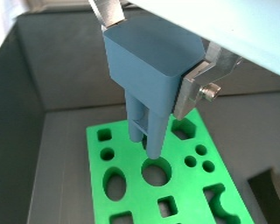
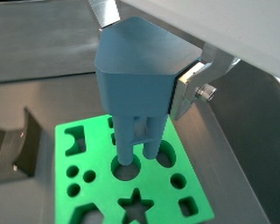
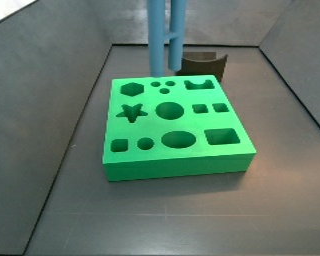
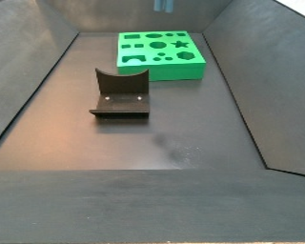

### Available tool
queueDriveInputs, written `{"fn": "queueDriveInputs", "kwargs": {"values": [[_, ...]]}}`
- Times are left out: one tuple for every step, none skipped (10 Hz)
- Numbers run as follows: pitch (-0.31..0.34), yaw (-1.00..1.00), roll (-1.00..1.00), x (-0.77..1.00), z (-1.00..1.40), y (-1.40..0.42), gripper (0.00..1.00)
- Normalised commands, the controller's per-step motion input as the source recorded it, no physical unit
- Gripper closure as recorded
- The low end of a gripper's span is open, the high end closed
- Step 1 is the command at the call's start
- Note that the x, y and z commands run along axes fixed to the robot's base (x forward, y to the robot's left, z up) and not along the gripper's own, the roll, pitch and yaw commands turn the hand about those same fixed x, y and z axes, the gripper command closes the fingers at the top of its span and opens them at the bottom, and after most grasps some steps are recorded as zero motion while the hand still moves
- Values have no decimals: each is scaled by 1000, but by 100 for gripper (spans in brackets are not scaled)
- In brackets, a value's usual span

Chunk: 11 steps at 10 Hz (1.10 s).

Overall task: Pick up the 3 prong object. Move up. Place the 3 prong object on the fixture. Regrasp the 3 prong object. Move to above the board. Insert the 3 prong object.
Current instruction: Insert the 3 prong object.

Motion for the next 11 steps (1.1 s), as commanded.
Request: {"fn": "queueDriveInputs", "kwargs": {"values": [[-163, 1000, -80, 0, -274, 0, 100], [-161, 1000, -80, 0, -274, 0, 100], [-160, 1000, -79, 0, -274, 0, 100], [-137, 1000, -74, 0, -249, 0, 100], [-139, 1000, -64, 0, -254, 0, 100], [-137, 1000, -63, 0, -254, 0, 100], [-139, 1000, -63, 0, -254, 0, 100], [-147, 1000, -66, 0, -263, 0, 100], [-46, 69, -37, -46, -34, 0, 100], [0, 0, 0, 29, 0, 0, 100], [-34, 763, -16, 26, -229, 206, 100]]}}
